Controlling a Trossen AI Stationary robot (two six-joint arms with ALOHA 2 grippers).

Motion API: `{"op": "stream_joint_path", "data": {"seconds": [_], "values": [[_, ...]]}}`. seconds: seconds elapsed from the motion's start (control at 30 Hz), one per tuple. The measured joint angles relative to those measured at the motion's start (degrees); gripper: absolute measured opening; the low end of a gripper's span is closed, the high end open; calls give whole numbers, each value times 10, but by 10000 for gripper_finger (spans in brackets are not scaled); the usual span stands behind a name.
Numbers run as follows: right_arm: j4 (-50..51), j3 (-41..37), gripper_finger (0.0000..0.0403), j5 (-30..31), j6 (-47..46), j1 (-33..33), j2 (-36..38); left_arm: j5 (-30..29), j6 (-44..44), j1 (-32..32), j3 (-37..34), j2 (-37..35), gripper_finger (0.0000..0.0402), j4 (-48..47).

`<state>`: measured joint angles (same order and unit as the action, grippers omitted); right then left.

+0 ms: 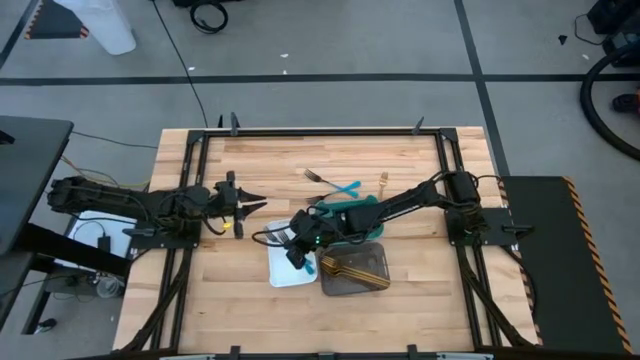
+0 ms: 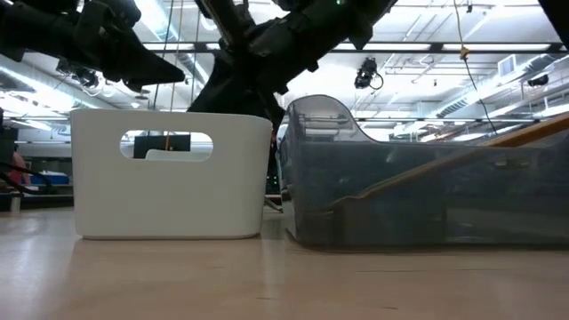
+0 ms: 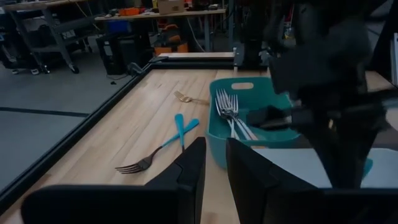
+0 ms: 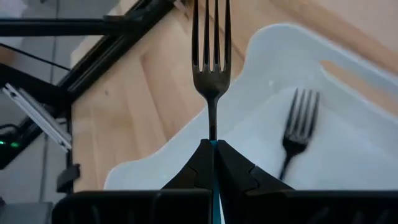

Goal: Sort silverware by color (type)
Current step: Put the blue fork into the white bin

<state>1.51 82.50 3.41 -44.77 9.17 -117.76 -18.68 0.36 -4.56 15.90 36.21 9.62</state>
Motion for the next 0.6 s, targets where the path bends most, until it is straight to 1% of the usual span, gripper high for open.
{"op": "stream_joint_path", "data": {"seconds": [0.13,0.6], "values": [[5,-1,10,-5,-16,0,-14,0,1,0,0,0,71,0],[14,0,11,-20,-58,-9,-29,0,2,0,0,0,71,0]]}}
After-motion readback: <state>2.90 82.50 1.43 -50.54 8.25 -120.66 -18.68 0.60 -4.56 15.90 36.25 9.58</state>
